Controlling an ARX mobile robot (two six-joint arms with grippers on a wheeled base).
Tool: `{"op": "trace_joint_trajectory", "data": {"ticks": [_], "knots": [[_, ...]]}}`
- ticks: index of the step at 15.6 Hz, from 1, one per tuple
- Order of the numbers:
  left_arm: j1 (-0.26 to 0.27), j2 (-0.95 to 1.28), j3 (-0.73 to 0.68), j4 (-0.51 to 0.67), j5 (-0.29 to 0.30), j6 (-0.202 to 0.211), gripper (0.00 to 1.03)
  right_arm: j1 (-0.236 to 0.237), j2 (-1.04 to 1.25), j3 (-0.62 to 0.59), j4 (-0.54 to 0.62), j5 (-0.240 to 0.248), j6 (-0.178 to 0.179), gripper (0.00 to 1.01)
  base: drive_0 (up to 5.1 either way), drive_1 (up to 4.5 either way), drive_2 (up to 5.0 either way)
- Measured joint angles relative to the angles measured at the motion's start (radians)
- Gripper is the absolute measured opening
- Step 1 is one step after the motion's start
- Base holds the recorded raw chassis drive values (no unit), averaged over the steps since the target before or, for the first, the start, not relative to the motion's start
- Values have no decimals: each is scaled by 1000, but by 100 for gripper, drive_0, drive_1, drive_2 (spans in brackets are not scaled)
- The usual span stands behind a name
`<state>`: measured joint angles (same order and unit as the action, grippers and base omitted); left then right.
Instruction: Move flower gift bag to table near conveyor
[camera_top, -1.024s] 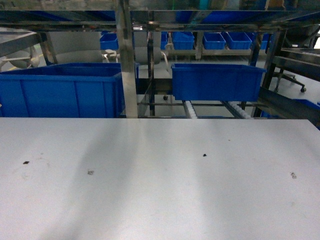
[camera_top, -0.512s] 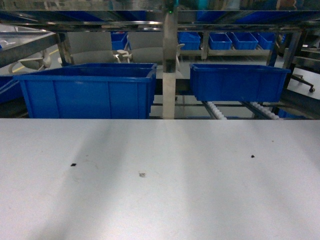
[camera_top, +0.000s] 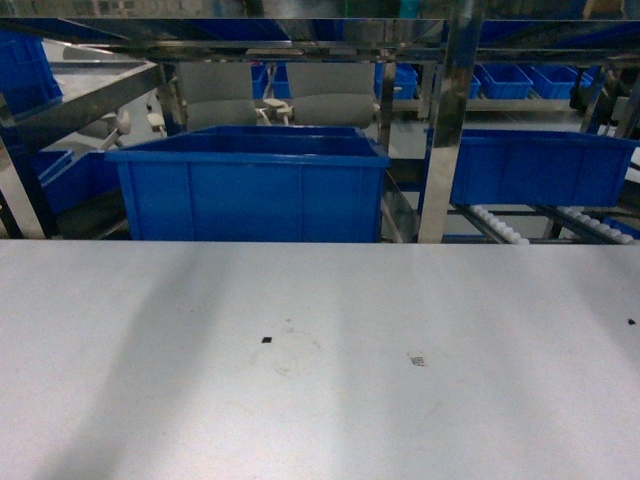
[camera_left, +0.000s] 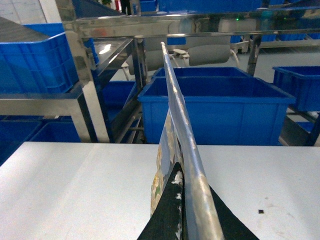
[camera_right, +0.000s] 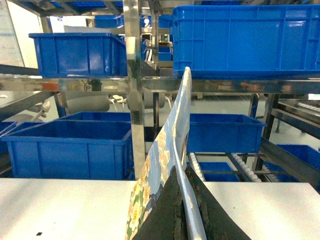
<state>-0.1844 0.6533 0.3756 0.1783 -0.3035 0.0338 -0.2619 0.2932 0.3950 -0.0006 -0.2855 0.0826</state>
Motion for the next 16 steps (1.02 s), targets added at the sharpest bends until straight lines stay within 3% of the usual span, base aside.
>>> {"op": "trace_joint_trajectory", "data": {"ticks": [5,16], "knots": [[0,-1,0,0,4,0,2,0,-7,0,2,2,0,2,-512,229,229],[-1,5,0,3,4,0,2,0,-2,0,1,1,0,2,17,450,-417]]}}
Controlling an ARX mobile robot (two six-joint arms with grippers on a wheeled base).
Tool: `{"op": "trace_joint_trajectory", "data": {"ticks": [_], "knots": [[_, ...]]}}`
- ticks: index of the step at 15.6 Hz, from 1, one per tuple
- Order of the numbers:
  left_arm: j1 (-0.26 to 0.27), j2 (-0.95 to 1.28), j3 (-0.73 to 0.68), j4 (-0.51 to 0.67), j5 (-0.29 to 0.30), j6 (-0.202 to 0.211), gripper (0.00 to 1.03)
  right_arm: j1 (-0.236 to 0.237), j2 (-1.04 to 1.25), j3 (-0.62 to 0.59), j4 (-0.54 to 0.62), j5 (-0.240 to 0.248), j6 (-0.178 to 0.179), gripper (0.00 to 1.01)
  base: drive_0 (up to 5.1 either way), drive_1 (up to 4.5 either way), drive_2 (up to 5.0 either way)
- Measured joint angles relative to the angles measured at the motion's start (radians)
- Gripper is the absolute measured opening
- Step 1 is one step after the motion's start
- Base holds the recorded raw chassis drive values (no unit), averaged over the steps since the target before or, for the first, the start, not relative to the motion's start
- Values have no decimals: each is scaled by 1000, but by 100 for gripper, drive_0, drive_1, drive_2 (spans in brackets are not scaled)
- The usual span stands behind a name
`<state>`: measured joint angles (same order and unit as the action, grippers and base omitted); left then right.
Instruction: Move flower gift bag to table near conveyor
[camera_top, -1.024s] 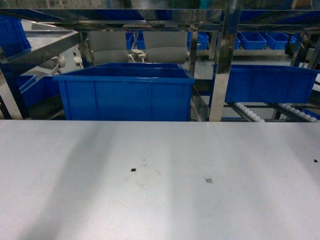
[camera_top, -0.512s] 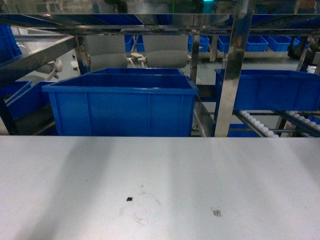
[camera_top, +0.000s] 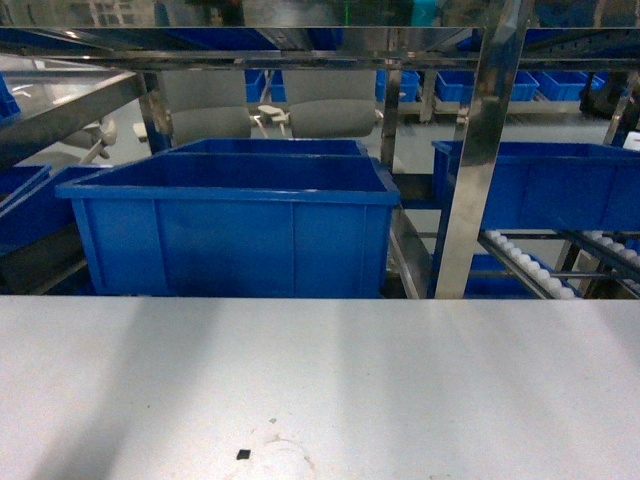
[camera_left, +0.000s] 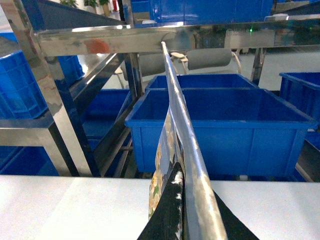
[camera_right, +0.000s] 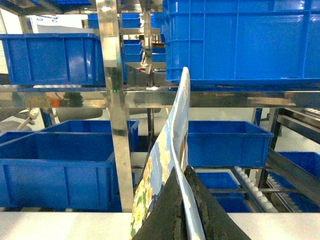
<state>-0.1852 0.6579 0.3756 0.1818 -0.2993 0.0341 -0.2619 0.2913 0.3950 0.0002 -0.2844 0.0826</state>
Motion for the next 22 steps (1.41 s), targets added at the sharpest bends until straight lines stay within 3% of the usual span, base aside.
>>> {"op": "trace_joint_trajectory", "data": {"ticks": [18,22], "knots": [[0,-4,0,-3,-3,0,2,3,16,-2,26,-13,3,2,17,450,-417],[0,-4,0,-3,-3,0,2,130,285,-46,276,43,-24,2,17,450,-417]]}}
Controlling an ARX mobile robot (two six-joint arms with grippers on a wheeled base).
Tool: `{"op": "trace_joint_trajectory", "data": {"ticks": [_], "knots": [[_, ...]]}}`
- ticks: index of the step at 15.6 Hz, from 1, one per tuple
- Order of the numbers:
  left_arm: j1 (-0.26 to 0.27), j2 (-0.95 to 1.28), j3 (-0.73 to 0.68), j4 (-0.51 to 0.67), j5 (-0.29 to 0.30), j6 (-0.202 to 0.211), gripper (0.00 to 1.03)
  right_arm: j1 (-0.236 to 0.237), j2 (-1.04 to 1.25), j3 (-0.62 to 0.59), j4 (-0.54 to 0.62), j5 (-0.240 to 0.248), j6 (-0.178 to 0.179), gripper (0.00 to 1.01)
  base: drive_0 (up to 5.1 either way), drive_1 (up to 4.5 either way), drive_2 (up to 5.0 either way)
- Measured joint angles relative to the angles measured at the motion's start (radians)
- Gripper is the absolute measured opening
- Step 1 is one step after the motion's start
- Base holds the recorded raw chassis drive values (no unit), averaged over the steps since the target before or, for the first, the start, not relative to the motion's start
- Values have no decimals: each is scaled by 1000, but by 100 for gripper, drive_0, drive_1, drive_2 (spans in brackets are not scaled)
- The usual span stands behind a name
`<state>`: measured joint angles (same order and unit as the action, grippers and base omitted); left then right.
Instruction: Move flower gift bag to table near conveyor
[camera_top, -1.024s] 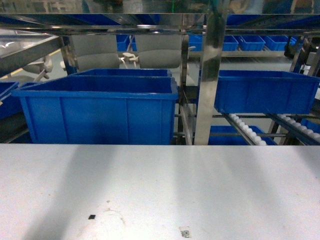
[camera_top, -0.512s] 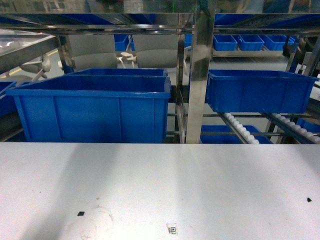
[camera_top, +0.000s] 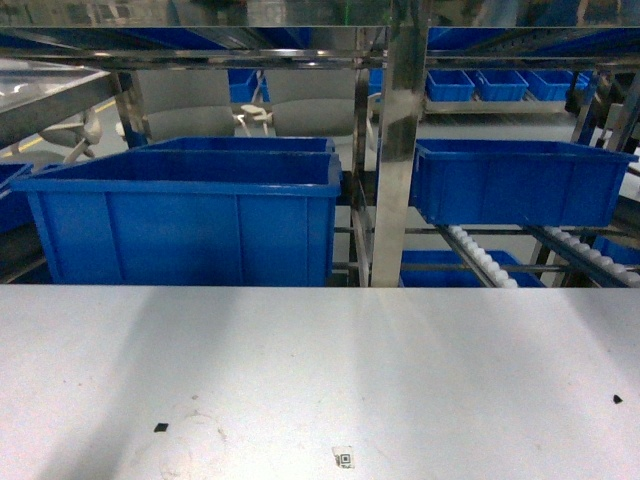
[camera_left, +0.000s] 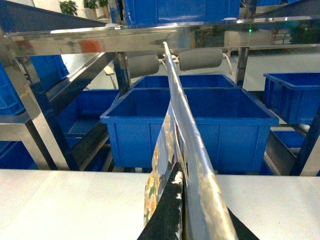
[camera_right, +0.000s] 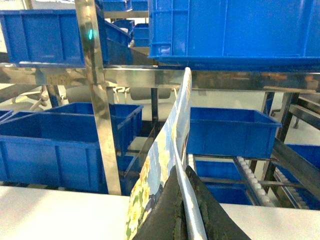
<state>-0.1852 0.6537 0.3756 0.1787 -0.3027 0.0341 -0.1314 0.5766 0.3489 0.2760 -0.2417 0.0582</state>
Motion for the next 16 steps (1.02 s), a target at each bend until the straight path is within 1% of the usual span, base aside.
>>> {"op": "trace_joint_trajectory", "data": {"ticks": [2,3,4,5,6,7,9,11,12,13,15,16], "knots": [[0,0,0,0,0,0,2,16,165,2,147,20,-12,2,17,450,-417],[0,0,0,0,0,0,2,22,253,6,217,28,-30,2,17,450,-417],[0,0,0,0,0,0,2,22,327,13,263,29,-37,2,17,450,-417],[0,0,0,0,0,0,2,21,418,23,320,27,-56,2,17,450,-417],[0,0,0,0,0,0,2,18,510,31,358,17,-62,2,17,450,-417],[0,0,0,0,0,0,2,5,608,32,401,-2,-86,2,17,450,-417],[0,0,0,0,0,0,2,-29,742,36,421,-25,-109,2,17,450,-417],[0,0,0,0,0,0,2,-62,829,47,437,-33,-129,2,17,450,-417],[0,0,0,0,0,0,2,-88,880,55,444,-48,-144,2,17,450,-417],[0,0,0,0,0,0,2,-124,942,59,447,-65,-166,2,0,0,0],[0,0,0,0,0,0,2,-171,1030,70,415,-101,-209,2,0,0,0],[0,0,0,0,0,0,2,-185,1054,82,414,-108,-216,2,0,0,0]]}}
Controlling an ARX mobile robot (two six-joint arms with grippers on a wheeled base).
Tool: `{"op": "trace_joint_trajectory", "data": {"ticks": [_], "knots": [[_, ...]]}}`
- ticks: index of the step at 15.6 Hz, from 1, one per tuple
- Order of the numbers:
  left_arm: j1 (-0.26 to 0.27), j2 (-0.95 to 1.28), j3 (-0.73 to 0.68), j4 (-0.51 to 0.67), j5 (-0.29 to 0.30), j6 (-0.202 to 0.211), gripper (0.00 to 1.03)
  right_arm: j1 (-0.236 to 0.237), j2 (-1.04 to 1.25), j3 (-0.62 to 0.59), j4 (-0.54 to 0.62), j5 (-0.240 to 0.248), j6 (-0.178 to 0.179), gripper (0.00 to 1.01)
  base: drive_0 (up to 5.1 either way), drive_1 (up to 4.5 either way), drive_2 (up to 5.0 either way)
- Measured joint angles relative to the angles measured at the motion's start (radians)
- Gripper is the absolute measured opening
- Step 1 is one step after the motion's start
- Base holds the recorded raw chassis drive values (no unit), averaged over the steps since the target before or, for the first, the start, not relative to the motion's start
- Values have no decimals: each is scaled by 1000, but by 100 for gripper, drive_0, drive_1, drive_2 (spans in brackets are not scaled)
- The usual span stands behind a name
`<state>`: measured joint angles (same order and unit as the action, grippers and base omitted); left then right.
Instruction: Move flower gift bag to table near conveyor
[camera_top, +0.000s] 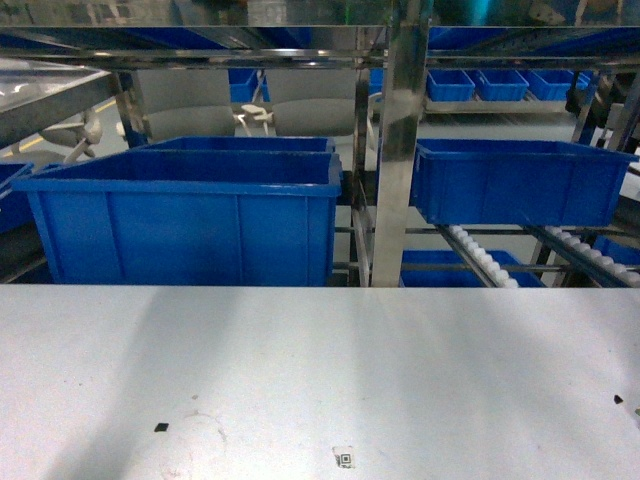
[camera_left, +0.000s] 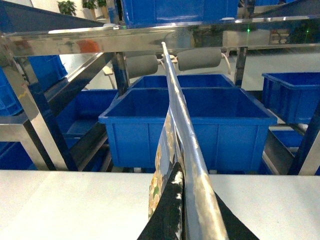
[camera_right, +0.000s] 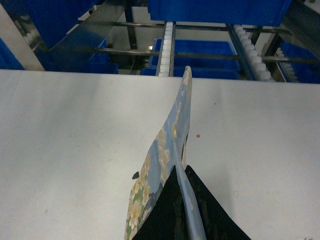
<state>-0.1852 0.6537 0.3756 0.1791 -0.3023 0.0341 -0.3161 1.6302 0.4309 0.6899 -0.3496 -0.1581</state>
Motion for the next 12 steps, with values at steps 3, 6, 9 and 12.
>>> {"op": "trace_joint_trajectory", "data": {"ticks": [3,6,9,12], "knots": [[0,0,0,0,0,0,2,10,39,12,8,-6,-51,2,0,0,0],[0,0,0,0,0,0,2,35,40,21,40,-2,-92,2,0,0,0],[0,0,0,0,0,0,2,36,53,21,15,2,-109,2,0,0,0],[0,0,0,0,0,0,2,69,34,43,-76,1,-136,3,0,0,0]]}}
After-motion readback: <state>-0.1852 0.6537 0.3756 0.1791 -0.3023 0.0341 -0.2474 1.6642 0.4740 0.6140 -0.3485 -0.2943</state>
